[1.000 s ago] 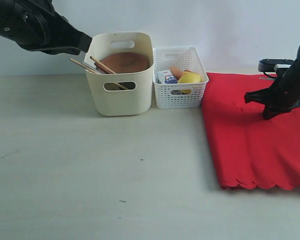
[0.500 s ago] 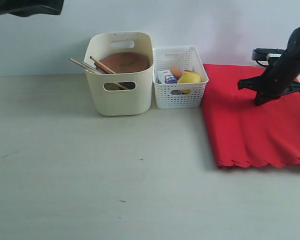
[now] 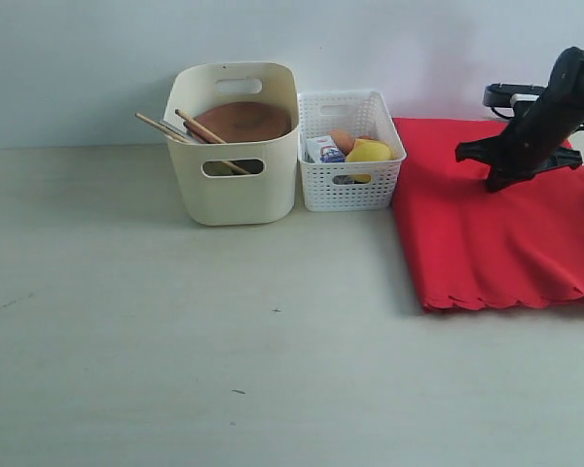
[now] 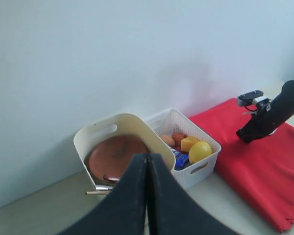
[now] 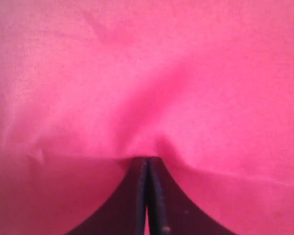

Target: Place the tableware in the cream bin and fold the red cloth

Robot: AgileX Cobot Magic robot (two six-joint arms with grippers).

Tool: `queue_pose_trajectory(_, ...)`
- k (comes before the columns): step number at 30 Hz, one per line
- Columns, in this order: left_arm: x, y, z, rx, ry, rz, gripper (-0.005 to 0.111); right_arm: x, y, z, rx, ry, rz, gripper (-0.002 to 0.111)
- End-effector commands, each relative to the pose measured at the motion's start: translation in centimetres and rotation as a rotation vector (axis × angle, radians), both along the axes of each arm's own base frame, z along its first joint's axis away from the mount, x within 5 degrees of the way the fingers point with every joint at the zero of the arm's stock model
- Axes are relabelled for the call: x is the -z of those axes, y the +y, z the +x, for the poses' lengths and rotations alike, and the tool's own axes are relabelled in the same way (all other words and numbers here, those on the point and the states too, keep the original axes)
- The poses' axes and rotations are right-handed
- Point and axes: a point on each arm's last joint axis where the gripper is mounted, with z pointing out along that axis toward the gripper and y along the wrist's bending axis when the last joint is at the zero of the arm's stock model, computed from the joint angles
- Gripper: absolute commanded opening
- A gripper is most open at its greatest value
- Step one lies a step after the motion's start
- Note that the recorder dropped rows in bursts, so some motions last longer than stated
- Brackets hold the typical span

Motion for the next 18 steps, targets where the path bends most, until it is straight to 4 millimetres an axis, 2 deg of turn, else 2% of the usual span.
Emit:
queue_pose_trajectory(1, -0.3, 0.6, -0.8, -0.018, -0.088, -0.049, 0.000, 1.5, 0.3, 0.4, -0.013, 0.022, 0.004, 0.000)
queue_pose_trajectory(14, 0.0, 0.6, -0.7, -0.022, -0.111, -0.058, 0.000, 1.5, -0.1, 0.7, -0.028, 0.002, -0.031, 0.000)
queue_pose_trajectory(18, 0.0, 0.6, -0.7, -0.022, -0.113, -0.059, 0.000, -0.3, -0.2, 0.6, -0.023, -0.020, -0.027, 0.000)
